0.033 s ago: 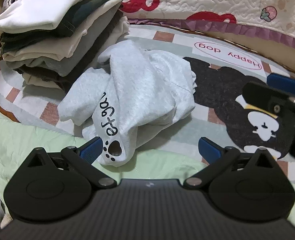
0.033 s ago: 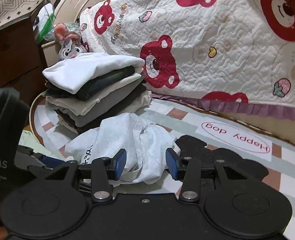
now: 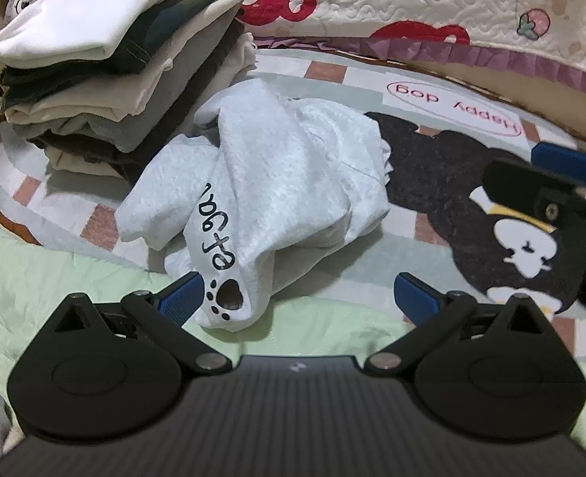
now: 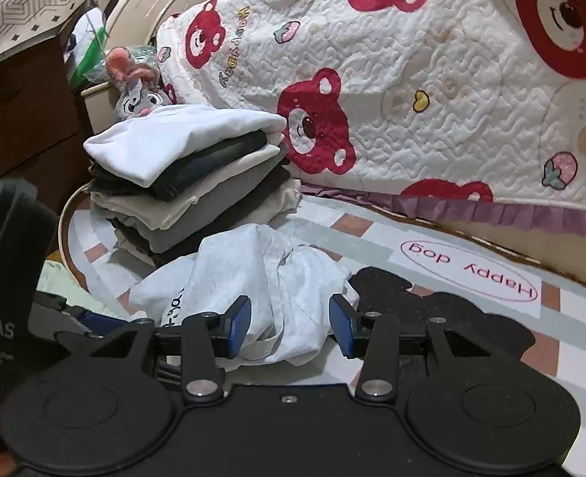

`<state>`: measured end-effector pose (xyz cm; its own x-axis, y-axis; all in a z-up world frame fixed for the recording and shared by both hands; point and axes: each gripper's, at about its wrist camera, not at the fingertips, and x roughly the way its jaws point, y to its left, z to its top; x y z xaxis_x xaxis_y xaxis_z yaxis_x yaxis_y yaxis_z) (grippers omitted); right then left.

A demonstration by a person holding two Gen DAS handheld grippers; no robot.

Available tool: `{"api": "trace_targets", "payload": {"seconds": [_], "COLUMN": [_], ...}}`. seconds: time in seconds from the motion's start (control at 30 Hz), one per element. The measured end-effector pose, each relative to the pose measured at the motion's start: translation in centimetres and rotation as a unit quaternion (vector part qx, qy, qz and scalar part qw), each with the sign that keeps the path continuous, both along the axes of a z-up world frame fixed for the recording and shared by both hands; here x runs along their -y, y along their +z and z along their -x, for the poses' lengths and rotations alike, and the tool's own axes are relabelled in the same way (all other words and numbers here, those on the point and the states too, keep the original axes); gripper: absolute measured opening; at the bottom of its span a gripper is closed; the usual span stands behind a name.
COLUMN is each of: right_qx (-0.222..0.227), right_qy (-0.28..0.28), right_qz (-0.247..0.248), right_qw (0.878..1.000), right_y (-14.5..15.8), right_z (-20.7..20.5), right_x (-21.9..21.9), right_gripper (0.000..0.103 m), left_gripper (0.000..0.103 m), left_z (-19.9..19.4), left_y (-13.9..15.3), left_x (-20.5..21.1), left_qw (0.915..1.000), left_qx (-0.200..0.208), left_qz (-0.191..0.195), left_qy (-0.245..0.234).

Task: Fold clothes
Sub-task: 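Approach the crumpled grey sweatshirt with both grippers open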

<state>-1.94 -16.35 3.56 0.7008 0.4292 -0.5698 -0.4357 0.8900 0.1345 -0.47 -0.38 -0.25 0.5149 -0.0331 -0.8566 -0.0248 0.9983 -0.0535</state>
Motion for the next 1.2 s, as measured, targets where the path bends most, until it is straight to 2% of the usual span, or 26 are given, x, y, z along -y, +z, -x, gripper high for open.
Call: {"api": "trace_targets", "payload": {"seconds": [0.3, 0.43, 0.57, 0.87, 1.2], "right_qx": [-0.008, -0.014, -0.017, -0.034, -0.037], "right_qy": [0.0, -0.006, -0.01, -0.011, -0.012], "right_qz": [-0.002, -0.005, -0.012, -0.024, -0.022], "right_qw": [1.0, 1.0, 1.0, 0.999, 0.999], "right_y": [-0.3, -0.1, -0.3, -0.5, -0.8], "right_z": [0.1, -0.2, -0.3, -0.7, -0.7], "right_x": [-0.1, 0.1, 0.3, 0.7, 0.7], "right_gripper": [0.052, 0.055, 0.056, 0.057, 0.058], "left_gripper": [0.103, 0.103, 0.103, 0.103, 0.103], "left_z": [1.6, 1.4, 1.3, 1.2, 1.2], "left_y": [-1.3, -1.2, -1.4, -1.6, -1.8], "left_x": [2.2, 1.8, 1.3, 0.6, 1.1], "left_qw": [0.9995, 0.9997, 0.9995, 0.9995, 0.9994], "left_qx": [-0.015, -0.023, -0.025, -0.031, -0.034], "left_qz": [-0.027, -0.011, -0.018, -0.005, -0.003], "left_qy": [-0.006, -0.007, 0.001, 0.009, -0.003]}}
